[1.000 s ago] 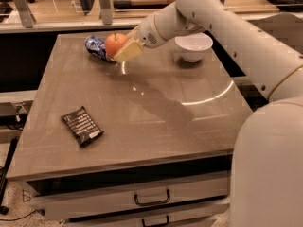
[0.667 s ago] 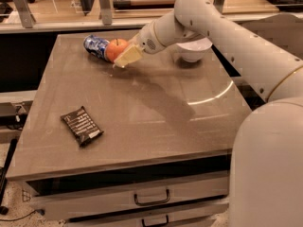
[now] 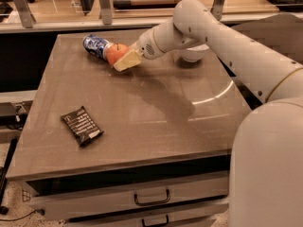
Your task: Move apple near pepsi can
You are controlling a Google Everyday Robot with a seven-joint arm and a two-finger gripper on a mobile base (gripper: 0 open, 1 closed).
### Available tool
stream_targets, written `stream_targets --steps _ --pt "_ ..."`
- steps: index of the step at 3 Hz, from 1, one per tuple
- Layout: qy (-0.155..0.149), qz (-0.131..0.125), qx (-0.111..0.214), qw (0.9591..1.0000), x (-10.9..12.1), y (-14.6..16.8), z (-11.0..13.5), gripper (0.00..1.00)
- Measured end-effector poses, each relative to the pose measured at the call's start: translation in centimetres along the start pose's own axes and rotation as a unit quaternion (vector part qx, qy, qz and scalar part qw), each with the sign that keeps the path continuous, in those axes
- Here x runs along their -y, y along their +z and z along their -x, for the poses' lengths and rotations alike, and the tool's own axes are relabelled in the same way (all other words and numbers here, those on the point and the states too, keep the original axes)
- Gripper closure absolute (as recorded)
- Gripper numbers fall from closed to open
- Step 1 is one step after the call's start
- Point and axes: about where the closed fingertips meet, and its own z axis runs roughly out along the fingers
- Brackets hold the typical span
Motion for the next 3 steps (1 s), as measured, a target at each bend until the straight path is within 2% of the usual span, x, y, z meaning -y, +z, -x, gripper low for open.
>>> stream_targets --steps 1,2,3 --pt "-0.007 -0.002 0.008 0.9999 -0.4 -1.1 0.1 0.29" --pt "-0.033 -0.008 0.02 0.9992 -0.7 -4.5 0.7 0.0" --pt "-0.044 -0.01 0.029 0.9986 -0.9 -6.5 0.8 0.0"
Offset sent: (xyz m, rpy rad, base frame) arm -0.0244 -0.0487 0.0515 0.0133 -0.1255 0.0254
